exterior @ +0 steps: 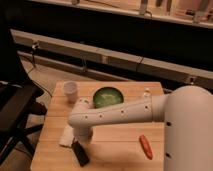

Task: Push the eraser across the table

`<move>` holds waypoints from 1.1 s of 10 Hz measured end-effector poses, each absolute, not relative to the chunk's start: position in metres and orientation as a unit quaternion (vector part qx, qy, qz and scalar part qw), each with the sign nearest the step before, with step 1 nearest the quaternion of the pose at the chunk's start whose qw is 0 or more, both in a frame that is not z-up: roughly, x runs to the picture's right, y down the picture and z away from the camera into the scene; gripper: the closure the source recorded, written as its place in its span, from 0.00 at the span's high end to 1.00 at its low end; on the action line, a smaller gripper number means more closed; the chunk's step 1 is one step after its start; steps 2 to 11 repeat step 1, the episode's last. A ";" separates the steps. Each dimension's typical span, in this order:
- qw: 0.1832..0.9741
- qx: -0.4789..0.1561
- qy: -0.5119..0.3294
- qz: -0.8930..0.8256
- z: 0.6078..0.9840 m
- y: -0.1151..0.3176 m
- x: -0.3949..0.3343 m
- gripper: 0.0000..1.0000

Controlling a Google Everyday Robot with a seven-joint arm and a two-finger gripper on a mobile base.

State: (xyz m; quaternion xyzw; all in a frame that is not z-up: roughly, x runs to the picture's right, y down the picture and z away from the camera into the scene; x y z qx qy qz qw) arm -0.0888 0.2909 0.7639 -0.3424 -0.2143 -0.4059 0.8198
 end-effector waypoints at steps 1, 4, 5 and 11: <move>0.820 -0.341 -0.216 -0.406 0.764 0.291 -0.078 0.00; 0.820 -0.341 -0.216 -0.406 0.764 0.291 -0.078 0.00; 0.820 -0.341 -0.216 -0.406 0.764 0.291 -0.078 0.00; 0.820 -0.341 -0.216 -0.406 0.764 0.291 -0.078 0.00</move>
